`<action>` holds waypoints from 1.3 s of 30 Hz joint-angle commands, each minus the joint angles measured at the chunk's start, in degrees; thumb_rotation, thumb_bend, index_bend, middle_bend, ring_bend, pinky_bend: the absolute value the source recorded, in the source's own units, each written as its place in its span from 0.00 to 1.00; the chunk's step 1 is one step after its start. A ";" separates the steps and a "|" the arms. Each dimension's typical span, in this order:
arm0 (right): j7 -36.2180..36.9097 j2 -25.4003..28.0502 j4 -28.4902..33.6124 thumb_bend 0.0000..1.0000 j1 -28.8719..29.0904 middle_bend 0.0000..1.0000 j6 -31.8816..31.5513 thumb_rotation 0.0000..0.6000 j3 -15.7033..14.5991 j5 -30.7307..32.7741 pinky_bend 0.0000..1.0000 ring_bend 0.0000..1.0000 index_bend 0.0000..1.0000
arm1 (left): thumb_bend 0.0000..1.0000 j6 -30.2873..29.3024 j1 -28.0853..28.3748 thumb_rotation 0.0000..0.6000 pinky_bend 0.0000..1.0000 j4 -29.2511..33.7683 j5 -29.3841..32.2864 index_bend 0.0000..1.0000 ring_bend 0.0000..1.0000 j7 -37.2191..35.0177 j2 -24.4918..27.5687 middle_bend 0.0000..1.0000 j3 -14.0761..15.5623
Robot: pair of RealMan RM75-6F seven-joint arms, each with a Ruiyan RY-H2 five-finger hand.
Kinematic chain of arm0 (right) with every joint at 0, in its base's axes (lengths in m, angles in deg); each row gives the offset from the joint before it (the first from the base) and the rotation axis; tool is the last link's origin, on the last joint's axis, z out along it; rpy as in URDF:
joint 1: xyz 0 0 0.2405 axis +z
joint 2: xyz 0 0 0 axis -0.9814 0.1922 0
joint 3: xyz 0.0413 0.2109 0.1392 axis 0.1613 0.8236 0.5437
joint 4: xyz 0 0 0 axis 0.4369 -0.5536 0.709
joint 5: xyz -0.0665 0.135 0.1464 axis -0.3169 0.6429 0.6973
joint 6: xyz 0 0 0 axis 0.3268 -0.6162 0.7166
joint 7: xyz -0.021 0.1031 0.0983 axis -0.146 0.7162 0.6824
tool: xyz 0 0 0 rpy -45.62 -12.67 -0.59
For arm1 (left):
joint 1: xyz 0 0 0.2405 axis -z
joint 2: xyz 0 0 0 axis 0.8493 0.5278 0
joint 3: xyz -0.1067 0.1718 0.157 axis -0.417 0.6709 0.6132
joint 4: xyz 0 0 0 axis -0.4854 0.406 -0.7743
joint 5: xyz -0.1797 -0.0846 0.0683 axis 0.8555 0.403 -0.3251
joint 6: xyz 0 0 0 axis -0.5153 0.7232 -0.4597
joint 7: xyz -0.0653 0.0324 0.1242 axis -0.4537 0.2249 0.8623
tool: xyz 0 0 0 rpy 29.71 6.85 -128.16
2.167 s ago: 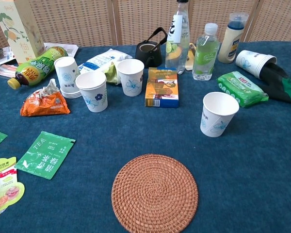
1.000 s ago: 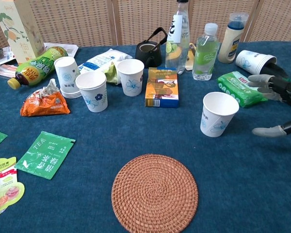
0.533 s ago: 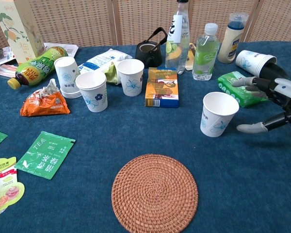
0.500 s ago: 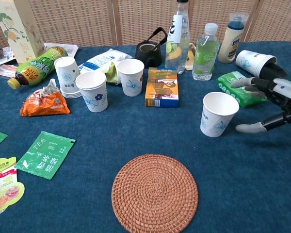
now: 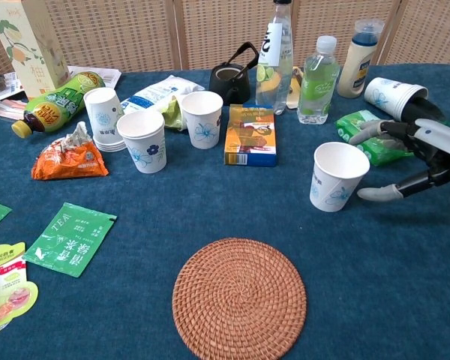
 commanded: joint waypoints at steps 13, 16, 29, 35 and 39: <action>-1.29 -0.37 0.87 0.06 0.74 0.00 0.31 1.00 0.36 0.68 0.02 0.00 0.37 | 0.33 0.07 0.04 1.00 0.00 0.19 0.08 0.00 0.00 -0.10 0.03 0.00 0.04; -1.81 -0.59 1.03 0.06 0.90 0.00 0.39 1.00 0.41 0.90 0.02 0.00 0.38 | 0.33 0.07 0.05 1.00 0.00 0.17 0.08 0.00 0.00 -0.24 0.06 0.00 0.06; -3.34 -0.77 1.48 0.05 1.15 0.00 0.12 1.00 0.98 1.88 0.02 0.00 0.43 | 0.33 0.42 0.23 1.00 0.00 0.22 0.00 0.00 0.00 -0.33 0.15 0.00 0.16; -3.68 -0.43 1.77 0.06 0.93 0.00 -0.61 1.00 0.92 1.63 0.02 0.00 0.44 | 0.33 0.39 0.22 1.00 0.00 0.22 -0.06 0.00 0.00 -0.38 0.13 0.00 0.21; -4.88 -0.14 1.77 0.06 0.61 0.00 -1.95 1.00 0.76 0.98 0.02 0.00 0.46 | 0.33 0.45 0.25 1.00 0.00 0.26 -0.04 0.00 0.00 -0.38 0.17 0.00 0.22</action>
